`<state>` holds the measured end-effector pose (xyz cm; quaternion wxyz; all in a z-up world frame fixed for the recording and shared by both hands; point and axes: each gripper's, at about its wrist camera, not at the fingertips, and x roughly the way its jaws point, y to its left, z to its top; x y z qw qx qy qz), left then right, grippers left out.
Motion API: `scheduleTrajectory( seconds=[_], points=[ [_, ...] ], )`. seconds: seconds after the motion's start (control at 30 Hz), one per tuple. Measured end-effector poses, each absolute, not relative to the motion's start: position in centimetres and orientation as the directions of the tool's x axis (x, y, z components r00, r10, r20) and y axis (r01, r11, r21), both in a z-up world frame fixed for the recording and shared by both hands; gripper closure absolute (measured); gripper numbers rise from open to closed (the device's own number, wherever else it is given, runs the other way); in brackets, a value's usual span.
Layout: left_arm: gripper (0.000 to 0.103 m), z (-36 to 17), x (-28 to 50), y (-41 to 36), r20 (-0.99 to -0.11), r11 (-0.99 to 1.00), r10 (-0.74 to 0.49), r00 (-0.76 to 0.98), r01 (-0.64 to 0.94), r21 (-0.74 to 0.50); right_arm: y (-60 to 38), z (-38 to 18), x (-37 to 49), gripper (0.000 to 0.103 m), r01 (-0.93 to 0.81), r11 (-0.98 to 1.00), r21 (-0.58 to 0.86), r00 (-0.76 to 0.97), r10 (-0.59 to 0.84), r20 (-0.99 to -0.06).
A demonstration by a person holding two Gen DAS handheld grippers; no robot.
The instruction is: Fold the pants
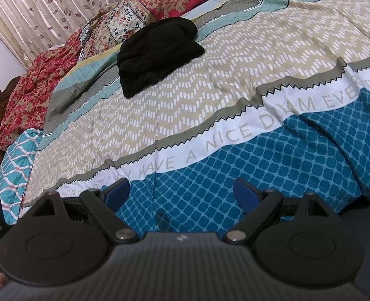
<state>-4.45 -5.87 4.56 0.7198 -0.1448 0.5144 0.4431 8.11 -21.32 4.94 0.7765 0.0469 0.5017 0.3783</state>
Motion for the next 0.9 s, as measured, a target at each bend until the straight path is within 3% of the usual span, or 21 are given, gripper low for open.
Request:
scheduleTrajectory(
  seconds=[0.9],
  points=[
    [0.000, 4.27, -4.38, -5.86, -0.868, 0.567, 0.491, 0.069, -0.782, 0.259, -21.84, 5.17, 8.43, 0.012, -0.516, 0.724, 0.457, 0.251, 0.638, -0.728]
  ],
)
